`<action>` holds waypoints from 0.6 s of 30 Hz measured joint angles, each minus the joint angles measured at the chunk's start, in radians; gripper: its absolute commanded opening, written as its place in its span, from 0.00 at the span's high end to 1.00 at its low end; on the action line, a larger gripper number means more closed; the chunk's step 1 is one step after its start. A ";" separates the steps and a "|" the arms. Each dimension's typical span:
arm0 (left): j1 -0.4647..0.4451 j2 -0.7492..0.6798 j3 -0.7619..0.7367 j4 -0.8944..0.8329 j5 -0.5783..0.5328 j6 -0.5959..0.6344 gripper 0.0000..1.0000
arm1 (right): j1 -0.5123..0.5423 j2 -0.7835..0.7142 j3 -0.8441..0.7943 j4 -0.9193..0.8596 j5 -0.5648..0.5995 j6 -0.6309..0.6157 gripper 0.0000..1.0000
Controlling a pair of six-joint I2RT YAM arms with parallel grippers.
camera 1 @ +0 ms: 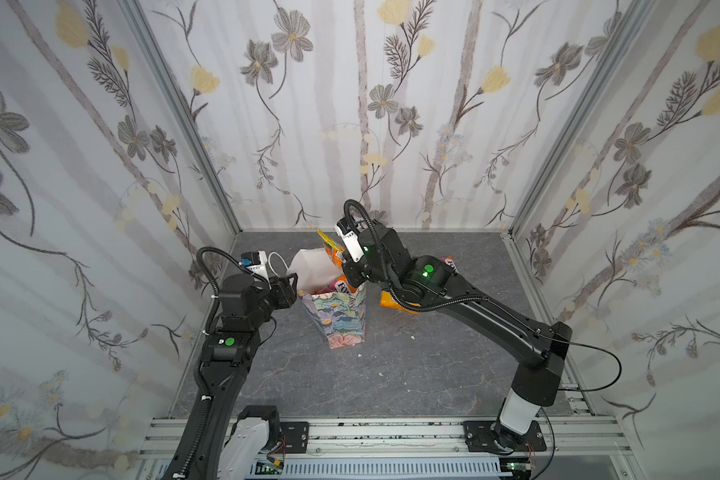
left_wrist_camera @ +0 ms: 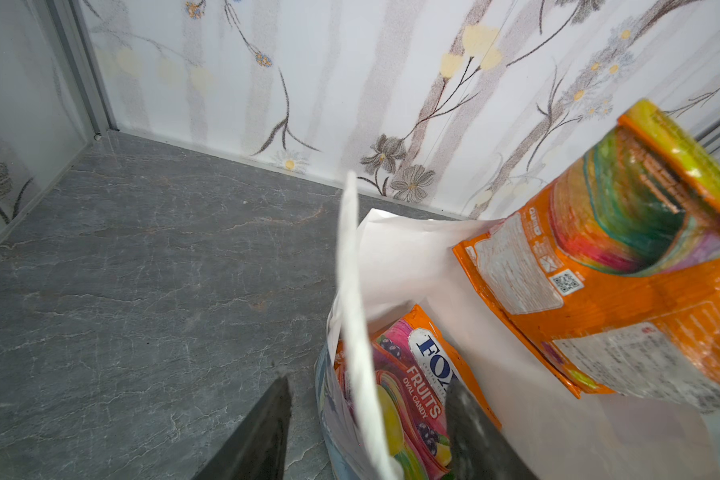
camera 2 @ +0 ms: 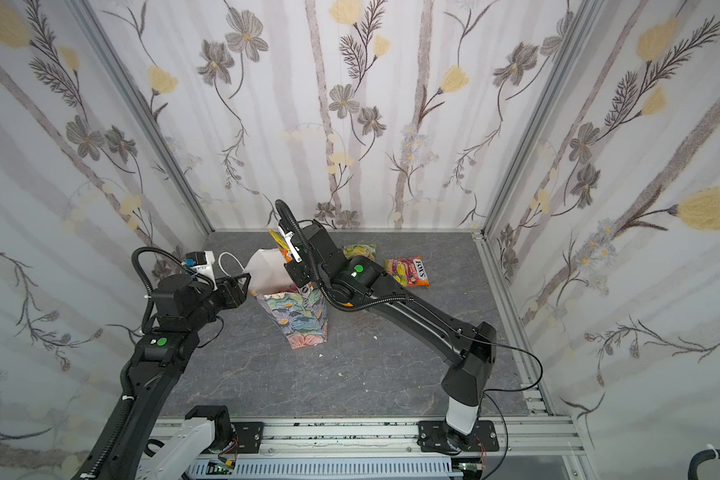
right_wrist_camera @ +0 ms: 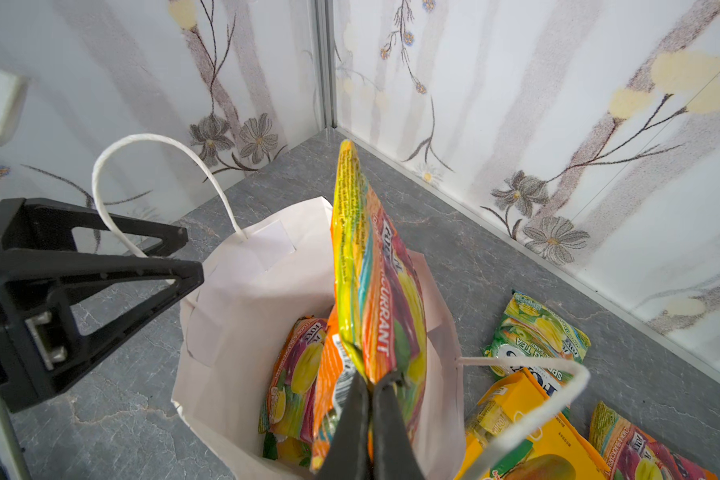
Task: Place the snacks into the paper bag
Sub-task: 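Lower the Lemon & Blackcurrant packet into the bag and open the right gripper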
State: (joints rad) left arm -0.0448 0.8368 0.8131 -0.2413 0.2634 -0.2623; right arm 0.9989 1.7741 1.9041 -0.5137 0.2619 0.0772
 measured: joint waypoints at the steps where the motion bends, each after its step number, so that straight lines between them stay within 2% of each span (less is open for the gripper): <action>1: 0.000 0.000 0.000 0.000 0.000 0.000 0.42 | 0.000 0.000 -0.003 0.000 0.000 0.000 1.00; 4: 0.000 0.000 0.000 0.000 0.000 0.000 0.42 | 0.003 0.000 -0.012 0.001 -0.003 0.001 0.91; 5: 0.000 0.000 0.000 0.000 0.000 0.000 0.42 | 0.003 0.000 -0.014 0.001 -0.008 0.001 0.85; 7: 0.000 0.000 0.000 0.000 0.000 0.000 0.42 | 0.004 0.004 -0.016 0.005 -0.029 0.002 0.67; 9: 0.000 0.002 0.000 0.000 0.000 0.000 0.41 | 0.007 0.008 -0.016 0.018 -0.042 0.001 0.58; 18: 0.000 0.004 0.000 -0.001 -0.001 0.000 0.42 | 0.010 -0.006 -0.019 0.034 -0.132 0.012 0.55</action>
State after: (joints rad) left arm -0.0448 0.8406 0.8131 -0.2424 0.2626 -0.2623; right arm 1.0088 1.7679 1.8847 -0.4801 0.1299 0.0895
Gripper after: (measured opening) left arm 0.584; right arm 0.453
